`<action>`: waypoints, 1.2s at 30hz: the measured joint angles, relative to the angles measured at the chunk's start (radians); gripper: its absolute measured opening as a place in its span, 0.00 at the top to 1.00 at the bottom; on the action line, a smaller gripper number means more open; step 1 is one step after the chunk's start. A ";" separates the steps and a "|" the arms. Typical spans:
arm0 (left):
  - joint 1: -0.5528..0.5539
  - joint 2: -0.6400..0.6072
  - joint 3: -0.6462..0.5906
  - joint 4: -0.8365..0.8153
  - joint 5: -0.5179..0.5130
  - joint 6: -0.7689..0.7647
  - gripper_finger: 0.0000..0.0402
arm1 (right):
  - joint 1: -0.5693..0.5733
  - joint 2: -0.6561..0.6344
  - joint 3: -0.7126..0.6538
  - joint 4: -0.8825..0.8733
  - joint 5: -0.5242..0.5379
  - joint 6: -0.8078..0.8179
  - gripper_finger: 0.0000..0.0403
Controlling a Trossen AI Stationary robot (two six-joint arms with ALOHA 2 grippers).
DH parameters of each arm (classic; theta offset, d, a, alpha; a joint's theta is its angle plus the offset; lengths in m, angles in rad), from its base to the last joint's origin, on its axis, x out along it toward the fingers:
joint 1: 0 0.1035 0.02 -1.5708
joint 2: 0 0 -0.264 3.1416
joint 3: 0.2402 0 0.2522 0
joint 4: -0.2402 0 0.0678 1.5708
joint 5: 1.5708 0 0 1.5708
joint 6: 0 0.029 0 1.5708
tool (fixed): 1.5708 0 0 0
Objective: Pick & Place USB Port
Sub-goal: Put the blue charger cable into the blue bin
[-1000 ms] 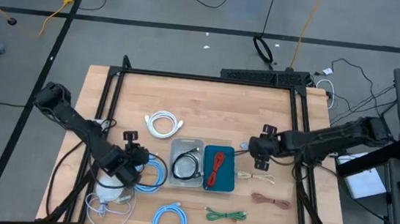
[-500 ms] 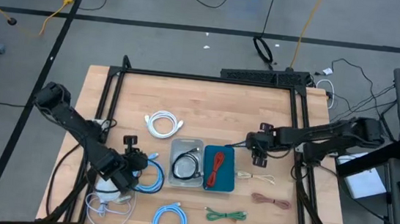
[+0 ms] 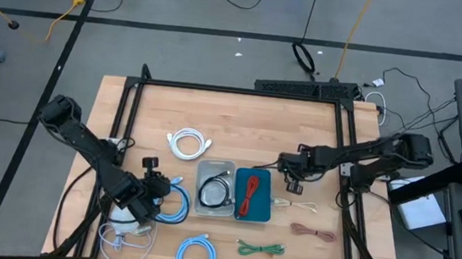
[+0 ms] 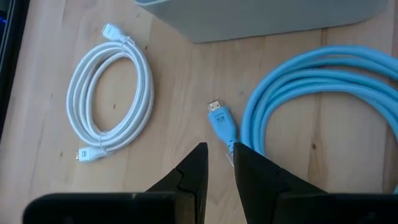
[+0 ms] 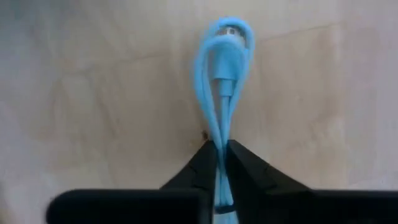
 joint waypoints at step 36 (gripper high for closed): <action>-0.174 0.001 -0.034 0.099 -0.147 -0.097 0.80 | 0.457 -0.018 0.189 0.726 0.346 0.543 1.00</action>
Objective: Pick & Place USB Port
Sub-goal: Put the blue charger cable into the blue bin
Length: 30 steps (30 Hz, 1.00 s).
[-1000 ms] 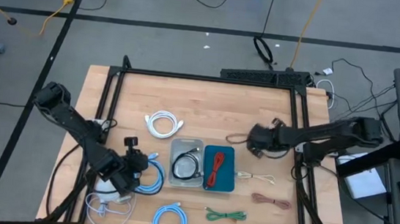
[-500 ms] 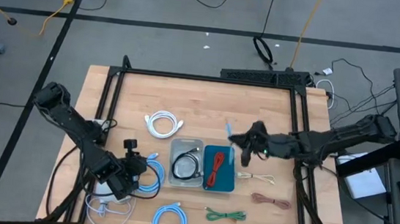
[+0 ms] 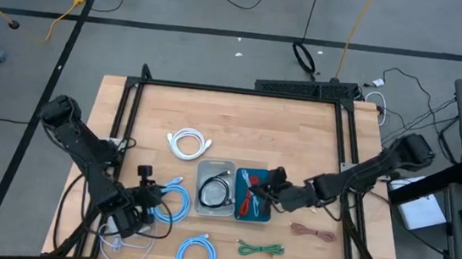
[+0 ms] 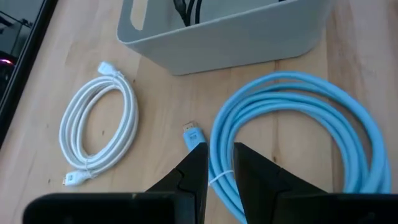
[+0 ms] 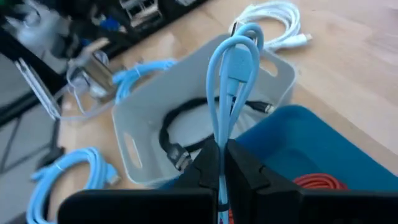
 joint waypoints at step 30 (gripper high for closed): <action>-0.017 0.000 0.000 -0.004 -0.032 -0.008 0.80 | -0.015 -0.003 0.000 -0.090 -0.084 0.053 0.79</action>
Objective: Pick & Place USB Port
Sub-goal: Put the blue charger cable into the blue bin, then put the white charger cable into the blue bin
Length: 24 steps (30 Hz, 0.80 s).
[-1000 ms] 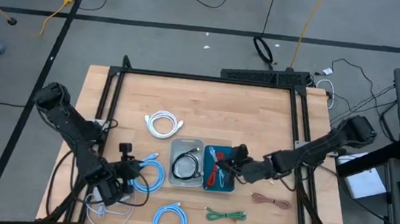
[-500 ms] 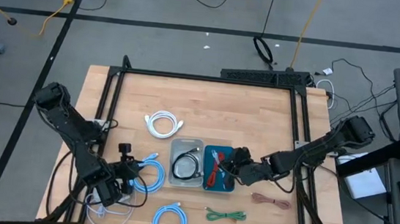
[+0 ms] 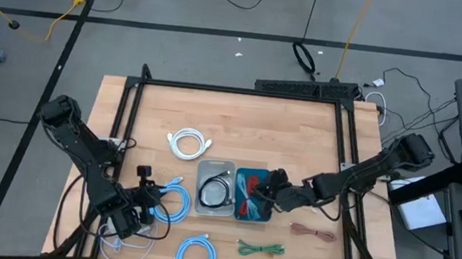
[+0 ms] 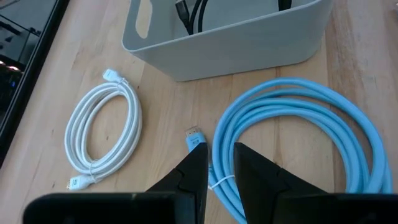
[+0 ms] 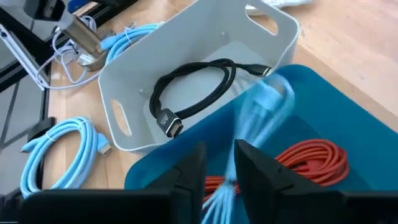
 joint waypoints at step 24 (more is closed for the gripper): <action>0.045 0.000 0.000 -0.002 0.008 0.006 0.80 | 0.128 -0.305 0.001 -0.652 -0.032 -0.557 0.68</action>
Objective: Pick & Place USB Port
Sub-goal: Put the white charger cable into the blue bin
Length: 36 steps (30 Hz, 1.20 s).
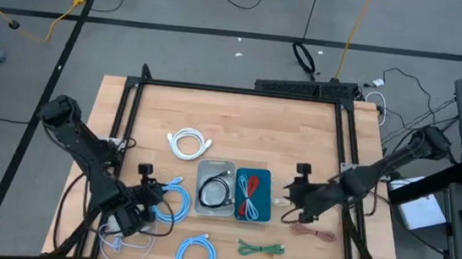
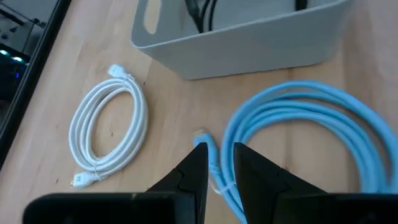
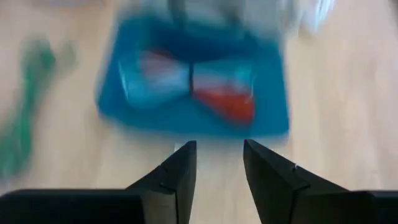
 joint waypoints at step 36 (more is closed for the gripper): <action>0.077 0.000 0.000 0.010 0.045 0.051 0.80 | -0.015 0.254 -0.238 0.134 -0.179 0.252 0.69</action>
